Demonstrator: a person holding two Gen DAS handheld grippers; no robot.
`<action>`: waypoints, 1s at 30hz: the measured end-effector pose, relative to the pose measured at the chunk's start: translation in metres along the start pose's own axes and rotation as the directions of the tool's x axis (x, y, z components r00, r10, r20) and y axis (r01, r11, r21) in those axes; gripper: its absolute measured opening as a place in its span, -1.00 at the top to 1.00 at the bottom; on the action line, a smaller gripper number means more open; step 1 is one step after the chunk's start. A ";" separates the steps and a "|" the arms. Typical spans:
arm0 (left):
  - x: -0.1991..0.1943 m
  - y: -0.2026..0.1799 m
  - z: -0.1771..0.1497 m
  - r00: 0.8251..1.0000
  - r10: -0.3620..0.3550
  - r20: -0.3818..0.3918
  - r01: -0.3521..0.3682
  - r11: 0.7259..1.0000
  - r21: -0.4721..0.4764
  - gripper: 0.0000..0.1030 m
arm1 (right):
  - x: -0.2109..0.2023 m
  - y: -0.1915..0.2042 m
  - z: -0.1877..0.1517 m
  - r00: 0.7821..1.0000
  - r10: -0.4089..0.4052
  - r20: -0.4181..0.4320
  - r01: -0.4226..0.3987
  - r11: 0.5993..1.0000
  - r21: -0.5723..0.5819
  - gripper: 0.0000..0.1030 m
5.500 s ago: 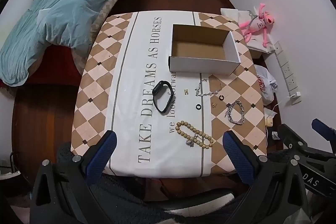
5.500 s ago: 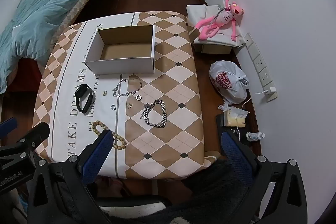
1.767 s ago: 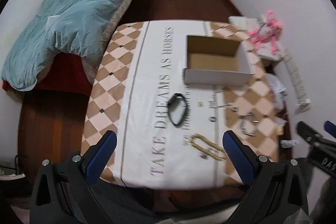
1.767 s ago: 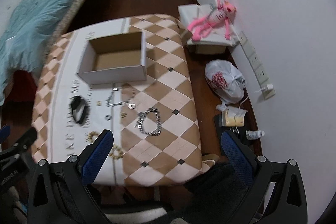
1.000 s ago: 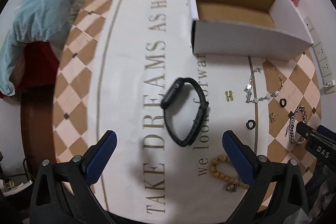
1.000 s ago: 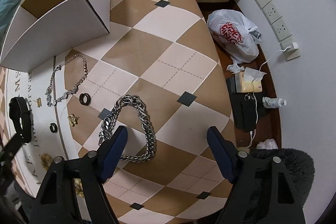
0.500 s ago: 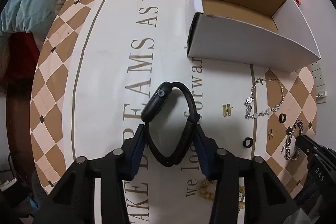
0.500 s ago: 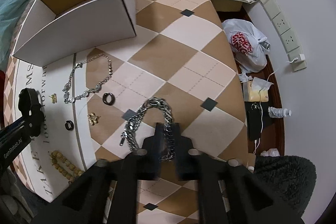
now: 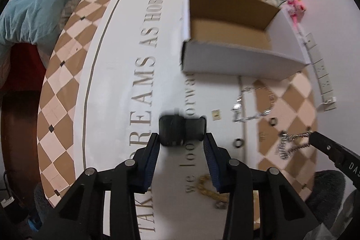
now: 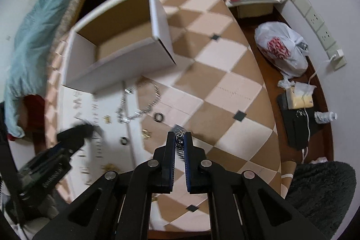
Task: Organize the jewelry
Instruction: 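Grasp the black watch band with the left gripper while the right gripper grasps the thick silver chain bracelet, then carry the watch into the white box with the left gripper while the right gripper drops the chain bracelet in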
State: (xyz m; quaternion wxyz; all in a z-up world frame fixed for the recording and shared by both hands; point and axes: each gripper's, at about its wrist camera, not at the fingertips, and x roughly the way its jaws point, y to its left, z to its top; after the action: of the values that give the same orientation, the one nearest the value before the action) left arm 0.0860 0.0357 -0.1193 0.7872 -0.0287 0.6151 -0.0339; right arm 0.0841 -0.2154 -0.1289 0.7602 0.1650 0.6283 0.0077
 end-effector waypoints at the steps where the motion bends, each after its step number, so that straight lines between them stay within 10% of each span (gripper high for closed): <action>1: -0.007 -0.001 0.003 1.000 -0.013 0.009 0.013 1.000 0.004 0.31 | -0.007 0.003 0.003 1.000 0.014 0.011 -0.014 1.000 -0.006 0.86; 3: -0.020 -0.004 0.007 0.998 -0.051 0.022 0.051 0.999 0.007 0.79 | -0.024 0.012 0.007 0.998 0.039 0.038 -0.038 0.999 -0.025 0.86; 11: -0.051 -0.032 0.048 0.986 -0.143 0.090 0.143 0.990 0.002 0.77 | -0.081 0.048 0.051 0.984 0.118 0.130 -0.100 0.986 -0.134 0.86; 13: -0.048 -0.020 0.050 0.982 -0.168 0.087 0.172 0.984 -0.051 0.65 | -0.082 0.055 0.056 0.984 0.116 0.133 -0.096 0.984 -0.152 0.86; 16: -0.037 -0.007 0.045 0.987 -0.145 0.067 0.152 0.983 -0.105 -0.24 | -0.072 0.055 0.055 0.986 0.115 0.121 -0.097 0.985 -0.145 0.86; 30: 0.054 -0.036 0.012 0.993 0.052 -0.102 -0.045 0.996 0.072 -0.29 | 0.018 0.000 0.014 0.999 0.048 -0.023 -0.048 0.999 -0.004 0.95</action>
State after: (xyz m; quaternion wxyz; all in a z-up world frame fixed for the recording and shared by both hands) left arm 0.1097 -0.0051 -0.1656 0.7551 0.0157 0.6543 -0.0376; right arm 0.1016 -0.2154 -0.1439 0.7530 0.1781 0.6328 0.0294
